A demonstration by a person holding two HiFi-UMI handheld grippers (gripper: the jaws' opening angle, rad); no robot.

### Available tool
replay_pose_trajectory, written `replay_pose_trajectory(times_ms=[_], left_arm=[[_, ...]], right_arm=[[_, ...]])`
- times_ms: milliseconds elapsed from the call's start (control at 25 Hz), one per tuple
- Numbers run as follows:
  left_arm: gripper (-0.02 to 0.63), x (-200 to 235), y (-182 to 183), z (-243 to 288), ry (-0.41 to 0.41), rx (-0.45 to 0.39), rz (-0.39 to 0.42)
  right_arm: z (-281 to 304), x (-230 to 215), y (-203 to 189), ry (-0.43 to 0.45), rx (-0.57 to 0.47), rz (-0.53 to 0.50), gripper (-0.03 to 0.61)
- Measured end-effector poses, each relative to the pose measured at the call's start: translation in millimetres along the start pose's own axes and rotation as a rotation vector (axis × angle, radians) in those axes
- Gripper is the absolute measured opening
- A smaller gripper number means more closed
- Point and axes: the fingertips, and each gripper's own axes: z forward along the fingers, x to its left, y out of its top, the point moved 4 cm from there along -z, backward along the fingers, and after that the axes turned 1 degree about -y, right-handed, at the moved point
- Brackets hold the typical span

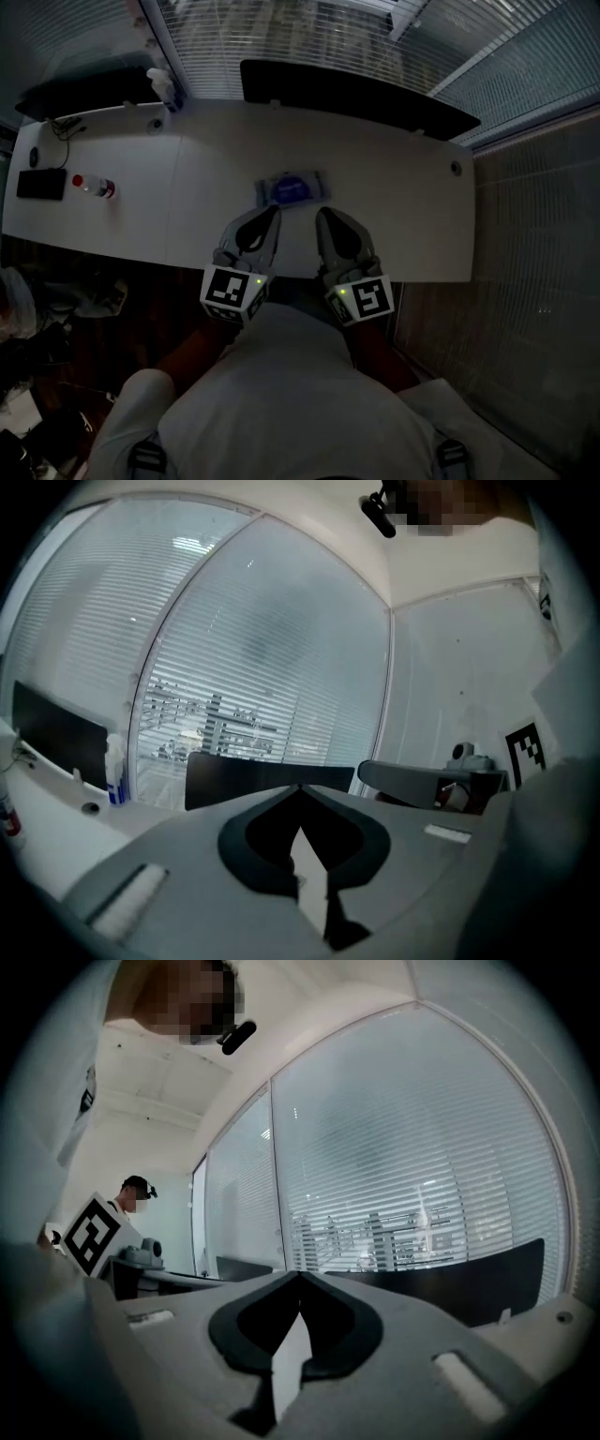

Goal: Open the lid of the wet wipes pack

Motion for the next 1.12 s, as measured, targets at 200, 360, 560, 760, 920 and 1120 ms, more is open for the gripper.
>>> replay_pose_trajectory(times_ms=[200, 360, 560, 760, 920, 1120], left_arm=[[0.003, 24.9, -43.9, 29.3, 0.057, 0.107, 0.018], [0.003, 47.2, -81.6, 43.9, 0.103, 0.189, 0.035], [0.003, 71.5, -136.0, 62.3, 0.135, 0.321, -0.009], [0.003, 94.2, -200.7, 75.1, 0.172, 0.503, -0.051], [0.003, 107.5, -240.8, 85.9, 0.198, 0.582, -0.060], [0.003, 120.4, -276.0, 100.8, 0.210, 0.641, -0.022]], right_arm=[[31.8, -30.7, -44.3, 0.026, 0.107, -0.106, 0.002], [55.2, -40.5, -89.1, 0.083, 0.185, -0.244, 0.002], [76.5, -45.4, -148.2, 0.169, 0.291, -0.361, 0.003], [86.2, -36.9, -211.9, 0.272, 0.399, -0.454, 0.052], [92.1, -37.4, -248.0, 0.290, 0.460, -0.549, 0.061], [97.7, -36.4, -281.3, 0.340, 0.498, -0.660, 0.070]])
